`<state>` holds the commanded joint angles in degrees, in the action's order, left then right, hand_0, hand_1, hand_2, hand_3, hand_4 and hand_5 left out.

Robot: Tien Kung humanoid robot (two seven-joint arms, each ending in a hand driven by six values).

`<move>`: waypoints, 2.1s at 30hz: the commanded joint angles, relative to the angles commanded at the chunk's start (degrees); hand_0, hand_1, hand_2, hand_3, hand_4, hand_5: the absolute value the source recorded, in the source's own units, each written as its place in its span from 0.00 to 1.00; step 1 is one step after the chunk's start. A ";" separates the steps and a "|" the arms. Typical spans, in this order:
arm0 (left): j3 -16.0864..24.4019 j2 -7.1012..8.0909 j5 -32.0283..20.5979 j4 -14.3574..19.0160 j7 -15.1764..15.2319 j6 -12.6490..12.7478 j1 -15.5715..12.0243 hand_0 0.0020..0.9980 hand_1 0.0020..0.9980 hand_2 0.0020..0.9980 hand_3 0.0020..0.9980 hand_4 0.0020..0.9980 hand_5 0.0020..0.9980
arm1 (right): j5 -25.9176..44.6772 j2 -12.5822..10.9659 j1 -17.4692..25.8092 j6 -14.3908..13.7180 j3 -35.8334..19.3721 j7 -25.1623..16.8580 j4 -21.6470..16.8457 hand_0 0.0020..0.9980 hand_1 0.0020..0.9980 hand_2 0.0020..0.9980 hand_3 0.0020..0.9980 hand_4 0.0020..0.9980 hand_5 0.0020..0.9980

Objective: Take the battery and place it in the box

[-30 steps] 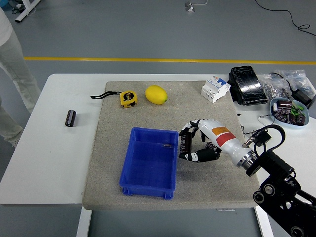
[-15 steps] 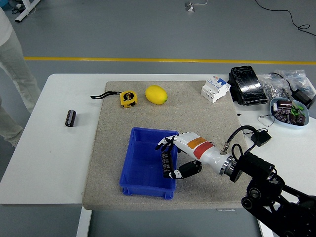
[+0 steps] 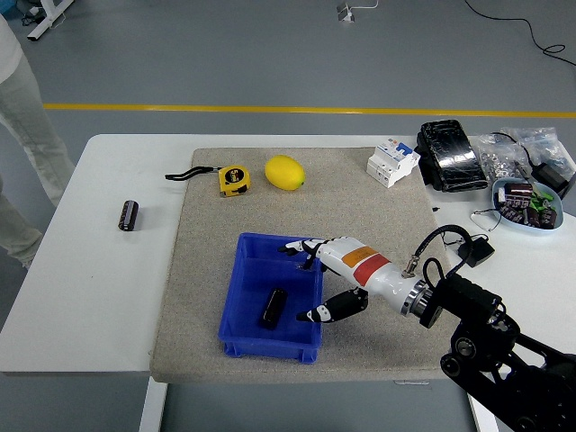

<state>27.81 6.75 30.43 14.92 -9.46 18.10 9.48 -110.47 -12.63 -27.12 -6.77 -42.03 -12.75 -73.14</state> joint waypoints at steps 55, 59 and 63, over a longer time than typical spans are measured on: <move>-0.28 -0.43 0.16 0.20 -0.06 -0.27 0.03 0.74 0.68 0.71 0.63 0.67 0.65 | 5.09 1.89 3.52 -8.53 -8.29 -2.74 22.02 0.37 0.51 0.65 0.78 1.00 0.30; -0.25 -0.46 0.21 0.19 -0.06 -0.26 0.07 0.74 0.68 0.71 0.63 0.67 0.64 | 5.11 1.89 3.51 -8.58 -8.22 -2.75 22.06 0.34 0.47 0.58 0.77 1.00 0.28; -0.28 -0.47 0.14 0.20 -0.04 -0.25 0.11 0.74 0.68 0.71 0.63 0.67 0.64 | 5.26 1.89 3.39 -8.59 -8.05 -2.80 21.97 0.32 0.46 0.57 0.76 1.00 0.28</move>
<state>27.52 6.28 30.57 15.12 -9.50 17.85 9.59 -105.21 -10.74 -23.73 -15.36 -50.08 -15.55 -51.17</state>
